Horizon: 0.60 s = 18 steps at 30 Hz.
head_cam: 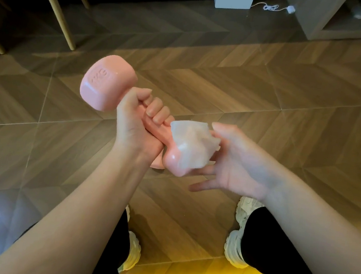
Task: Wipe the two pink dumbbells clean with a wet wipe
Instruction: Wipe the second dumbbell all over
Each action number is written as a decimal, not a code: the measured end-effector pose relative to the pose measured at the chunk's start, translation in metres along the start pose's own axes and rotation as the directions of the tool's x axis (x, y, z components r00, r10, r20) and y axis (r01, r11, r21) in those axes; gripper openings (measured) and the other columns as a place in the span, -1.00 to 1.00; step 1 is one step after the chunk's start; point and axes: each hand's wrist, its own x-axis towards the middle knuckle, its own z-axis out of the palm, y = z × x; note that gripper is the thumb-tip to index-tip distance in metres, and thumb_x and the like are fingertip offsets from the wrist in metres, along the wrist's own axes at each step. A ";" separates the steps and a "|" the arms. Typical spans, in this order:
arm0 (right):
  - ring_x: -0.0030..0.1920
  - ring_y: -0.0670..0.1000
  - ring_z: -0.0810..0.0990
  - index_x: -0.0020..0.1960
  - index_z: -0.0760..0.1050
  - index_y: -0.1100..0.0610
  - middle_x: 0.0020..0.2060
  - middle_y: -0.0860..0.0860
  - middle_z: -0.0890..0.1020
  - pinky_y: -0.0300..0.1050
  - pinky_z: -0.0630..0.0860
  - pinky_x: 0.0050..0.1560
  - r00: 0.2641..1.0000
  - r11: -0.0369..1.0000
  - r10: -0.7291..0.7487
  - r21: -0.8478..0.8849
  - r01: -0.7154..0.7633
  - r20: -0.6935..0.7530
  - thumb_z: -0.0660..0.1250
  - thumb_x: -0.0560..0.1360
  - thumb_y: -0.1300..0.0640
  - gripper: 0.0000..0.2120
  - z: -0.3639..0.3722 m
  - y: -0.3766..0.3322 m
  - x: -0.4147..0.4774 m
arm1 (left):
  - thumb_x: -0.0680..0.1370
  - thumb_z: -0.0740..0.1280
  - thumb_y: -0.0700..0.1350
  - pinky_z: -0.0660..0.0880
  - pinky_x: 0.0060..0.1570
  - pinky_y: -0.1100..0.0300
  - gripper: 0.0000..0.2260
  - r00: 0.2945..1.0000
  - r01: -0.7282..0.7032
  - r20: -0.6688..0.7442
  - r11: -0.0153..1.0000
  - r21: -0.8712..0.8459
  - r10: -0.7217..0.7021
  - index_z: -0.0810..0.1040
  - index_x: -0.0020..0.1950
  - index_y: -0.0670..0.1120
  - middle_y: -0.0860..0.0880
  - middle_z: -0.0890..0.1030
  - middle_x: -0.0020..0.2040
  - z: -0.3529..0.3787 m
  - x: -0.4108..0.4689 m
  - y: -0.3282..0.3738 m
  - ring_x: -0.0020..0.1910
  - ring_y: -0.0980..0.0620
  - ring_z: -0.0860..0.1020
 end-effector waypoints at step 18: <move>-0.02 0.10 0.66 0.34 0.45 0.10 0.09 0.19 0.67 -0.01 0.64 -0.15 0.981 0.983 -0.184 -0.005 0.184 -0.067 0.40 0.45 -0.06 -0.50 0.023 0.018 0.012 | 0.53 0.12 -0.17 0.20 -0.54 0.25 -0.69 0.995 -0.003 0.096 0.999 -0.040 0.007 0.22 -0.42 -0.03 0.07 0.20 -0.56 -0.002 -0.002 -0.004 -0.59 0.10 0.17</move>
